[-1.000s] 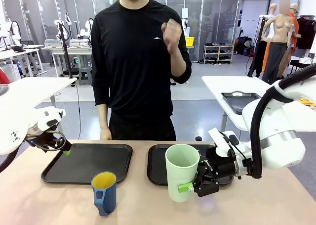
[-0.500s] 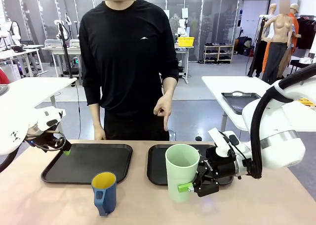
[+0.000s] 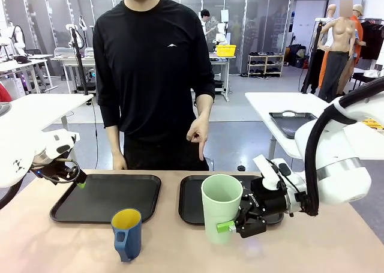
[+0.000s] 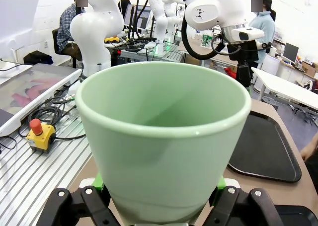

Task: Sort and store the cups by type.
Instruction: Place the picked Reusable plastic cup into the Flat Tray indicated by the person.

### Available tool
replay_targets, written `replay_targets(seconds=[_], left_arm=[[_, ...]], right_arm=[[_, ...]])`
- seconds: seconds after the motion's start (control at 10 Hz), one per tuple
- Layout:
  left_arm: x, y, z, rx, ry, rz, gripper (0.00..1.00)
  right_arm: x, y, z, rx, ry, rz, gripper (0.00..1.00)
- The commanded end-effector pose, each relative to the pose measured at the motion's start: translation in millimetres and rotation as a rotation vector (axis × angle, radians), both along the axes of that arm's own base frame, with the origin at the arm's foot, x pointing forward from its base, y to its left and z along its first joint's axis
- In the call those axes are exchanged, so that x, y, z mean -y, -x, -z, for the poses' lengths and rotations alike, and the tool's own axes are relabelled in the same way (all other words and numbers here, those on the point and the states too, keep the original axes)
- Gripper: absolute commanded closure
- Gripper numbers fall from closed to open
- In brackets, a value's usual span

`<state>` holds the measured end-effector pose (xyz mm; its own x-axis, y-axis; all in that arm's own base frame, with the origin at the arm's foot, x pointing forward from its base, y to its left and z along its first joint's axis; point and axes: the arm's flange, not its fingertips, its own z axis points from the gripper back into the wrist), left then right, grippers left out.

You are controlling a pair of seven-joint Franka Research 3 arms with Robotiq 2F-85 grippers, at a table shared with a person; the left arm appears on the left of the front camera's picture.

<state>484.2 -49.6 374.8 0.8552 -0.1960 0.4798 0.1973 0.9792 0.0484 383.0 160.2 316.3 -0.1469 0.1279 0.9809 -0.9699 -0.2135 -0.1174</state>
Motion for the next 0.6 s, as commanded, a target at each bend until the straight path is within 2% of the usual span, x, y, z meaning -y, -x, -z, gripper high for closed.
replay_targets(seconds=[0.0, 0.2, 0.5], left_arm=[[-2.3, -0.5, -1.0, 0.003, -0.002, 0.0, 0.0], [-2.3, -0.5, -1.0, 0.003, -0.002, 0.0, 0.0], [-2.3, -0.5, -1.0, 0.003, -0.002, 0.0, 0.0]], right_arm=[[3.7, -18.4, -4.0, 0.042, 0.017, 0.038, 0.14], [17.2, -44.6, -15.8, 0.023, 0.015, 0.09, 0.14], [48.9, -102.2, -46.6, 0.014, -0.038, 0.14, 0.14]])
